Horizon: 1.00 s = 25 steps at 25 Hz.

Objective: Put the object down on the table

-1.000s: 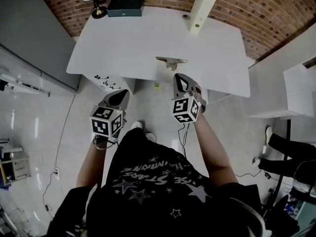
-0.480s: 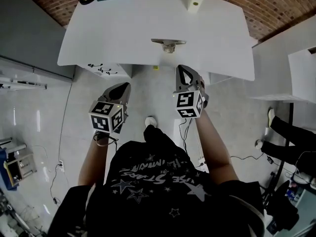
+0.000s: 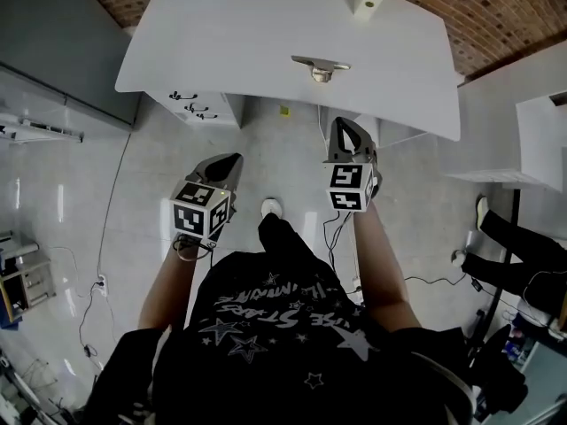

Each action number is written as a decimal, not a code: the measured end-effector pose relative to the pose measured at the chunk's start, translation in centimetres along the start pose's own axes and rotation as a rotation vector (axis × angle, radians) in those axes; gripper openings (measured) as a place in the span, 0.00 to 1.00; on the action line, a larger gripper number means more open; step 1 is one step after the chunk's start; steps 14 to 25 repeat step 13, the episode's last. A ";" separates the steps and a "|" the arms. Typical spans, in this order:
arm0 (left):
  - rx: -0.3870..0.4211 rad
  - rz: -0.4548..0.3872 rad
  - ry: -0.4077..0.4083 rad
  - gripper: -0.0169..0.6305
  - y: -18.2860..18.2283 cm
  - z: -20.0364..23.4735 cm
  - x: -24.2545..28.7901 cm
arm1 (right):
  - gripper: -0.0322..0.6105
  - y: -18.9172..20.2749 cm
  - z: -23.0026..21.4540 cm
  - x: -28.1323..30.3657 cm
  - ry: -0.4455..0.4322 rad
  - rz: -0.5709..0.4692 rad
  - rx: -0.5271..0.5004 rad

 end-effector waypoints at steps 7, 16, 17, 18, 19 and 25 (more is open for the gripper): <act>0.007 -0.013 0.006 0.06 2.2 1.2 -3.6 | 0.05 -1.3 3.7 -3.0 0.027 -0.009 0.005; 0.018 -0.047 -0.003 0.06 3.6 1.8 -7.9 | 0.05 -2.1 8.0 -6.6 0.027 -0.030 0.046; 0.018 -0.047 -0.003 0.06 3.6 1.8 -7.9 | 0.05 -2.1 8.0 -6.6 0.027 -0.030 0.046; 0.018 -0.047 -0.003 0.06 3.6 1.8 -7.9 | 0.05 -2.1 8.0 -6.6 0.027 -0.030 0.046; 0.018 -0.047 -0.003 0.06 3.6 1.8 -7.9 | 0.05 -2.1 8.0 -6.6 0.027 -0.030 0.046; 0.018 -0.047 -0.003 0.06 3.6 1.8 -7.9 | 0.05 -2.1 8.0 -6.6 0.027 -0.030 0.046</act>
Point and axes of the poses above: the fingertips, and each gripper's own axes: x forward along the fingers, z to its left, y out of its underside, the point moved 2 cm from there along -x, backward along the fingers, and after that the axes turned 12 degrees about -y, right-handed, at the moved point
